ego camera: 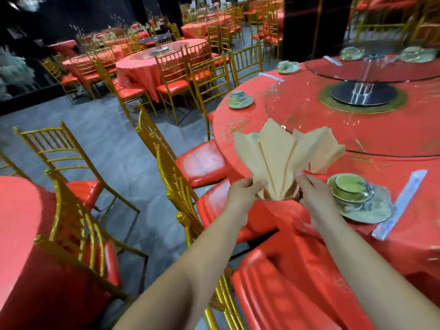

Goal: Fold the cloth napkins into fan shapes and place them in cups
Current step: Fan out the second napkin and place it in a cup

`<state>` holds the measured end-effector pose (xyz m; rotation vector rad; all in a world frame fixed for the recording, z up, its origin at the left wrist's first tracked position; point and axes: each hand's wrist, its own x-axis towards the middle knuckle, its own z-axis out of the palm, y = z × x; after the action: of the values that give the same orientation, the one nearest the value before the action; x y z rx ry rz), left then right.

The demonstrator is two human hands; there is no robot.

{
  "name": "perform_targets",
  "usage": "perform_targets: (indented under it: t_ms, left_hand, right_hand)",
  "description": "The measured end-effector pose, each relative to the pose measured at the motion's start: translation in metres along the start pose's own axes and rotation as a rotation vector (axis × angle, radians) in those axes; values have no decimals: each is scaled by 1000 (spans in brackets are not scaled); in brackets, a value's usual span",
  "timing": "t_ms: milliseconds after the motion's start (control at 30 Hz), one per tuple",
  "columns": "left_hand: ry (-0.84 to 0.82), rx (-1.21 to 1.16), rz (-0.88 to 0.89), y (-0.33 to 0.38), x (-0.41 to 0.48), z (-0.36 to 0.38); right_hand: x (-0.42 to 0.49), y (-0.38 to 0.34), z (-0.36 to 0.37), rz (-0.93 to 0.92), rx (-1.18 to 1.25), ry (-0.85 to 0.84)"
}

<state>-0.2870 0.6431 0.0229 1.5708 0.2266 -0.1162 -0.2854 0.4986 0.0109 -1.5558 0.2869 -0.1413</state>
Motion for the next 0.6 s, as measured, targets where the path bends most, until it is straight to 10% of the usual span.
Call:
perform_targets:
  t_ms: [600]
  left_hand:
    - [-354, 143, -20, 21, 152, -78]
  right_hand:
    - [52, -9, 116, 96, 4, 330]
